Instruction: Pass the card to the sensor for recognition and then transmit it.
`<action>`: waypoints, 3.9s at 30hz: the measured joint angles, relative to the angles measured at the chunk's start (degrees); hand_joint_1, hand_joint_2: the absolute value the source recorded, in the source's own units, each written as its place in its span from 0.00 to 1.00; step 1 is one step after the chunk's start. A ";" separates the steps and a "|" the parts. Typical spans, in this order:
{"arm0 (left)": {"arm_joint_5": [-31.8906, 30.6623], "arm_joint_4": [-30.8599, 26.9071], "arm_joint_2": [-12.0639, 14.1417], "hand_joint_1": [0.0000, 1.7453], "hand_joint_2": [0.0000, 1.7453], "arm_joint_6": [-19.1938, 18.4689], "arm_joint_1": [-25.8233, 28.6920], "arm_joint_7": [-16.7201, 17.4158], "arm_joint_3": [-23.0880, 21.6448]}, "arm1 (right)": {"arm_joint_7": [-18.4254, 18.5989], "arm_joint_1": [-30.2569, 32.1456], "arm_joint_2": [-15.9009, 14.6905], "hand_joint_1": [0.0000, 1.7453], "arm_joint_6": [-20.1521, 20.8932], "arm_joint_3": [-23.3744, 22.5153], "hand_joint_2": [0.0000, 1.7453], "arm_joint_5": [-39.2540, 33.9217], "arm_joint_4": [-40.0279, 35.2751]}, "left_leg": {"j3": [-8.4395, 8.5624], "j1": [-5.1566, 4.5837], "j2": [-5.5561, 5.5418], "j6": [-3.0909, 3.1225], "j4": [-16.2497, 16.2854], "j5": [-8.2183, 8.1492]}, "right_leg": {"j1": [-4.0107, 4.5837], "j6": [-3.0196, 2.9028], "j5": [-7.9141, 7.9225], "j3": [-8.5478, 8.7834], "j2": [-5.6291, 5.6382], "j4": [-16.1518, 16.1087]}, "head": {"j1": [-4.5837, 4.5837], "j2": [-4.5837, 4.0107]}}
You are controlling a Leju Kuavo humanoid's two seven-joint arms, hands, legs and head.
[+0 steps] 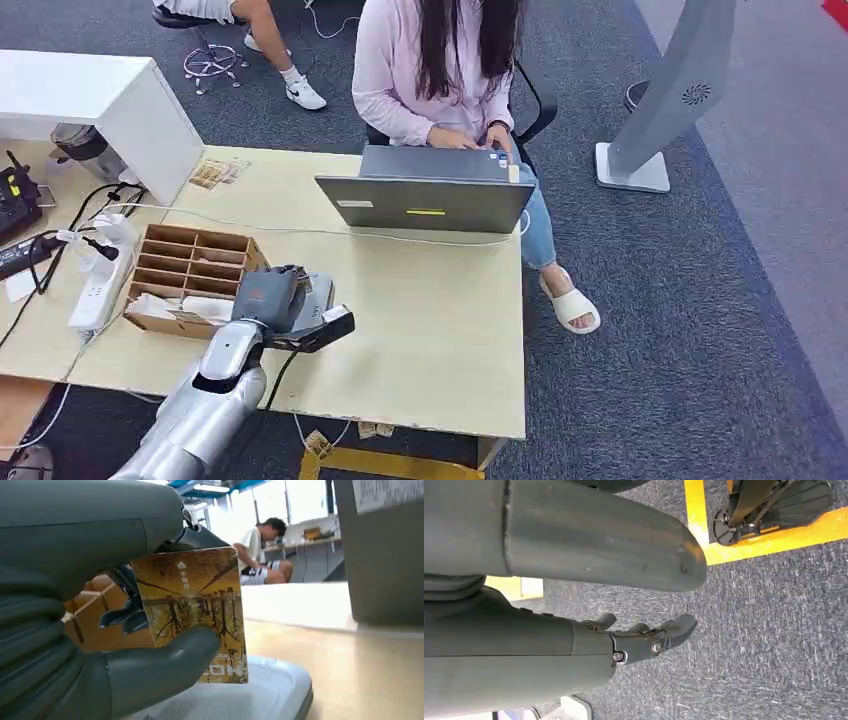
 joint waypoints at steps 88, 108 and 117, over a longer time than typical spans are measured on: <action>6.41 -23.15 4.33 0.00 1.00 15.17 5.96 -9.29 0.90 | -0.39 -0.56 0.92 0.00 -2.12 7.78 0.00 -3.11 0.20 | 0.03 0.01 0.13 -0.04 -0.08 -0.10 | 0.00 -0.05 -0.11 0.00 0.16 0.04 | 0.00 0.00; 4.55 -29.99 19.97 0.00 1.00 -8.34 21.48 -7.30 7.15 | -1.33 0.35 -0.48 0.00 -1.09 5.20 0.00 -7.28 0.94 | 0.04 0.02 0.09 -0.05 -0.08 -0.06 | 0.01 -0.05 -0.11 0.03 0.09 0.04 | 0.00 0.00; 4.44 -28.48 20.00 0.00 1.00 -7.99 19.87 -6.93 7.78 | -1.09 0.29 -0.55 0.00 -0.83 5.22 0.00 -7.30 0.94 | 0.04 0.03 0.09 -0.05 -0.07 -0.06 | 0.00 -0.05 -0.10 0.03 0.10 0.04 | 0.00 0.00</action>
